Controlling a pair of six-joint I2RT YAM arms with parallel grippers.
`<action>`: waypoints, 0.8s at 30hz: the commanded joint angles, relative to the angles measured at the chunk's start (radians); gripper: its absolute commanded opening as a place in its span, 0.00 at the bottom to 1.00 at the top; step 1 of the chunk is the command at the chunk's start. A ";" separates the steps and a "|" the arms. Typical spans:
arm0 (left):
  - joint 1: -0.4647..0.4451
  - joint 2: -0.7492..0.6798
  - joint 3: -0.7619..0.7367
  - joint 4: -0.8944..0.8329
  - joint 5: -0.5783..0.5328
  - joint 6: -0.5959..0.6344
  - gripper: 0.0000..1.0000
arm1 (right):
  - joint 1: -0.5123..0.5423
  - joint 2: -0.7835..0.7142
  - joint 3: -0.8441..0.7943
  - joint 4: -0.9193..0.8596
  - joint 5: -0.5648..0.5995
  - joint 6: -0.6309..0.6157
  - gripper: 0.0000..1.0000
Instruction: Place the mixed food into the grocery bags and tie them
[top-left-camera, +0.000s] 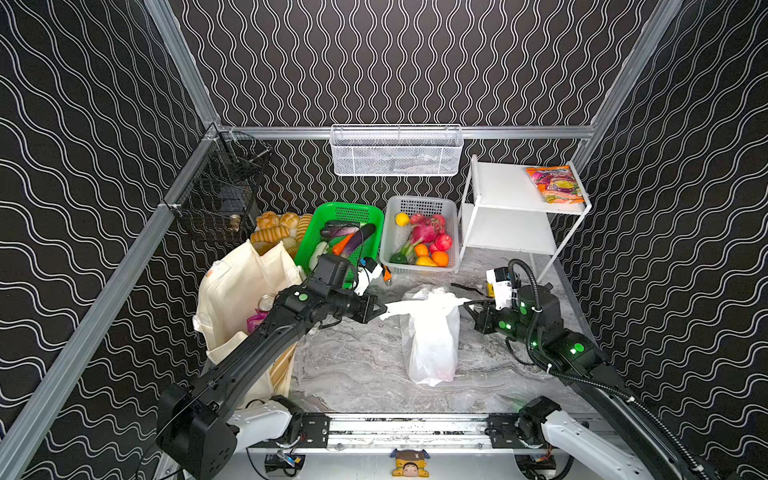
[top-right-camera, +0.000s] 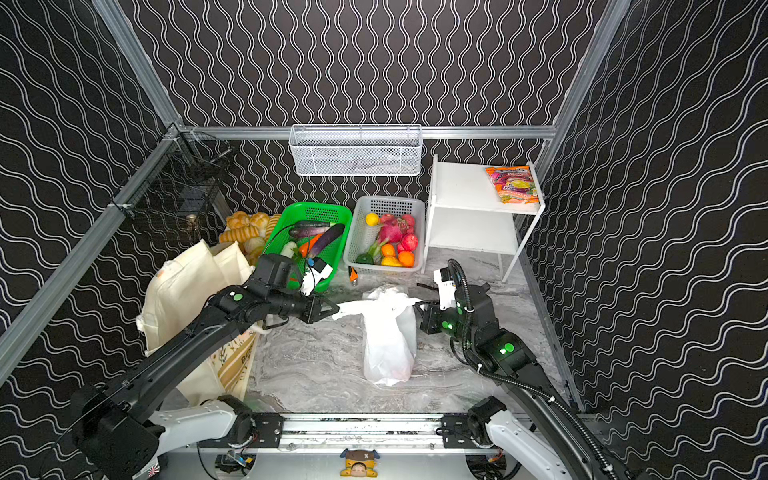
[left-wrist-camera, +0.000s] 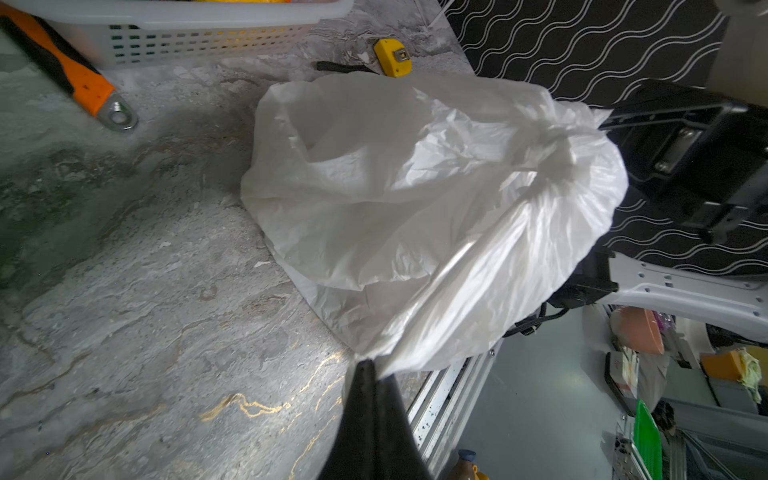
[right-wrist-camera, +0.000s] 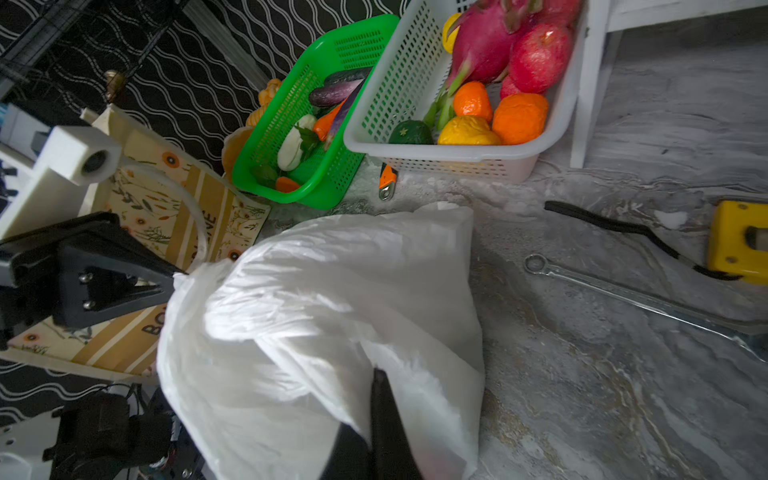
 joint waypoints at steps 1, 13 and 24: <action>0.001 -0.005 -0.011 -0.084 -0.177 -0.009 0.00 | -0.014 0.002 -0.005 -0.052 0.184 0.070 0.00; 0.022 -0.042 -0.136 -0.034 -0.140 -0.043 0.00 | -0.223 -0.026 -0.134 0.140 -0.271 0.189 0.07; 0.022 -0.023 -0.129 0.026 -0.023 -0.046 0.00 | -0.221 -0.131 -0.321 0.493 -0.496 0.520 0.67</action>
